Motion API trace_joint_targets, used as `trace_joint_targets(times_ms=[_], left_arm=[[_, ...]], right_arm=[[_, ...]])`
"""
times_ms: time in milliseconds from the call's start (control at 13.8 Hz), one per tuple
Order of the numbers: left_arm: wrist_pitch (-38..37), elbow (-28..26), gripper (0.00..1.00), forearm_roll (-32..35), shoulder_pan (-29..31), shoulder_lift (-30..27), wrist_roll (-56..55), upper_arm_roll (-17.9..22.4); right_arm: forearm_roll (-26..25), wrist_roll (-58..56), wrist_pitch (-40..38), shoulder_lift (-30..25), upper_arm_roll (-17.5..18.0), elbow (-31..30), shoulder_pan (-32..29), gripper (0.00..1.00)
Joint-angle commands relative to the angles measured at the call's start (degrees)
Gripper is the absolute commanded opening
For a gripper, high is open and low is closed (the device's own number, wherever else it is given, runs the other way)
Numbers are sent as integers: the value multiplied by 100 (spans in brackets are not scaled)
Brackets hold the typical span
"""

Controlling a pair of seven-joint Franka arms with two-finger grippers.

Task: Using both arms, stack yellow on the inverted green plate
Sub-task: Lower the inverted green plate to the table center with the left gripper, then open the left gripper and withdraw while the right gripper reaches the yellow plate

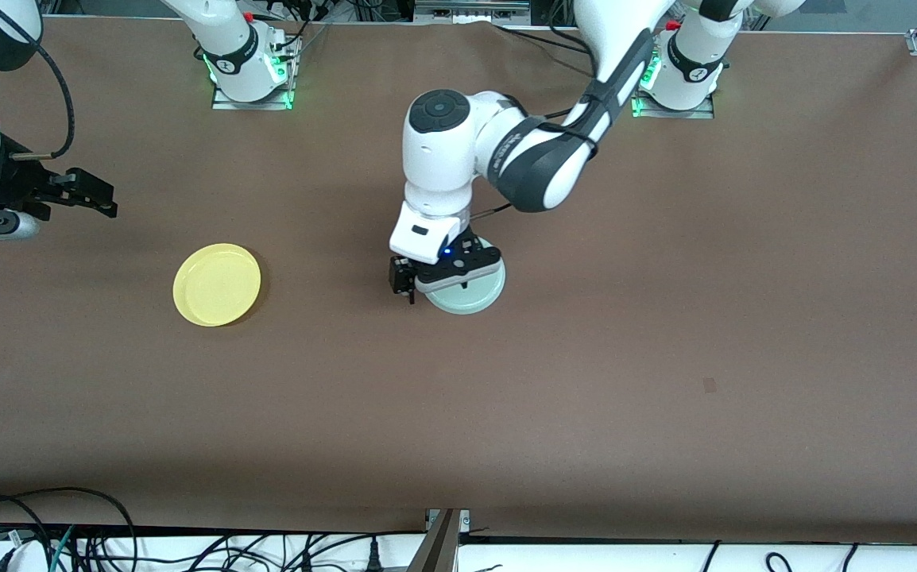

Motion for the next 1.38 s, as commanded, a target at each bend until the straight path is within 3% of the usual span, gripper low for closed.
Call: trace_joint_targets(times_ms=[0,436,653,871,1017,1162,1307], left_arm=[[-391,-214,100,-377,240,-394,540,-89],[-1655,-205,100,-1160,942,-1281,1745,-98],[-2139,-205,100,-1257,1242,-1720,2123,-107],[-2815,-205,100,-1283,1339,-2143,2221,-90],[-3176,-205,100,-1231,1357,-2424,2570,-37],[-3458,-214,100,-1300,1680,-2627,3281,-19],[-3503,-546,100,-1380,2085,-2995,4054,-19]], right_arm=[[157,4,-410,48,-45,100,-27,100],[545,74,-850,101,-106,83,-114,100],[554,65,-736,469,-159,82,-439,100],[536,65,-377,873,-168,56,-633,100],[545,65,280,1286,-168,4,-642,100],[545,65,957,1603,-159,-119,-607,100],[536,56,1153,1971,-142,-216,-520,100]])
